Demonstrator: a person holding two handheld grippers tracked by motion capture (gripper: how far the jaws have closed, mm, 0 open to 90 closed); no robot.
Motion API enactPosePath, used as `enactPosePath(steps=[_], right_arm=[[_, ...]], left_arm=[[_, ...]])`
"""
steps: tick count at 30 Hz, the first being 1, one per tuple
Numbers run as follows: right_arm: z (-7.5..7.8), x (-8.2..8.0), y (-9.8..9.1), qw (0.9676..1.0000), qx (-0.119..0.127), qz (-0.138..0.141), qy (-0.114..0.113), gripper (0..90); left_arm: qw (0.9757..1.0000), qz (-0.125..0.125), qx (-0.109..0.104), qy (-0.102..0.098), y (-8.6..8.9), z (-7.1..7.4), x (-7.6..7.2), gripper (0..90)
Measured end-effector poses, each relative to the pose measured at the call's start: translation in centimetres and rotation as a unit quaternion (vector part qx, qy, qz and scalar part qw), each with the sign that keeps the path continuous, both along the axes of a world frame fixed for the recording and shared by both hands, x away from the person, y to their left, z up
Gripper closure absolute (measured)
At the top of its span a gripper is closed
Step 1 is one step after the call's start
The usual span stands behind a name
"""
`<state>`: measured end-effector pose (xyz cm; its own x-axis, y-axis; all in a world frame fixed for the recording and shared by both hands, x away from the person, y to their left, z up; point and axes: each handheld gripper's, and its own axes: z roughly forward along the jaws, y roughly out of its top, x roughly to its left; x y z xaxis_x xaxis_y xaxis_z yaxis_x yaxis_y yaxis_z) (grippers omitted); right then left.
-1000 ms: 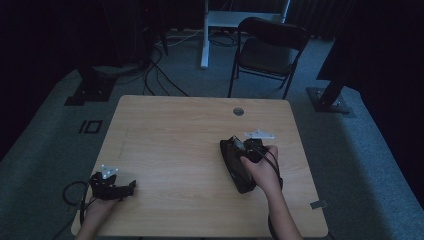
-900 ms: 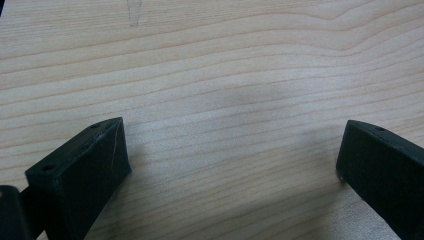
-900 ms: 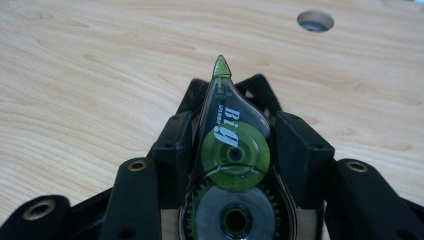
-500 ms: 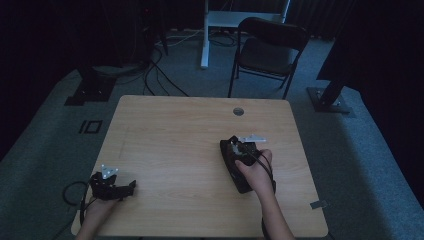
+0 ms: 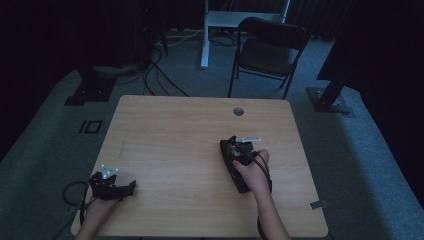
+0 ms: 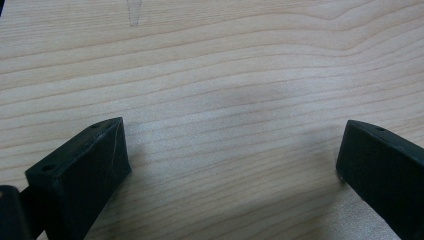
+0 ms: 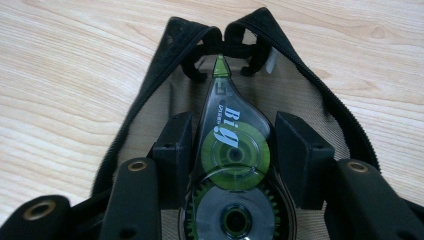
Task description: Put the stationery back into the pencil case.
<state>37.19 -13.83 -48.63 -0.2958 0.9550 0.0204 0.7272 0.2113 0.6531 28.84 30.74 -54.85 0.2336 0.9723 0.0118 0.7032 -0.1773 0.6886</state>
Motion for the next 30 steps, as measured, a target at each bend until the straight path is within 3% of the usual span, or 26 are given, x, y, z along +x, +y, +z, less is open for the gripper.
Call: enactPosePath(steps=[12, 30], right_arm=[[-1.1, 0.6, 0.2, 0.9996, 0.000, -0.010, 0.026, 50.8], [-1.5, 1.3, 0.1, 0.9988, -0.003, -0.012, 0.047, 50.6]], left_arm=[[1.0000, 0.000, 0.000, 0.000, 0.0, 0.0, 0.0, 0.6], [1.0000, 0.000, 0.000, 0.000, 0.0, 0.0, 0.0, 0.5]])
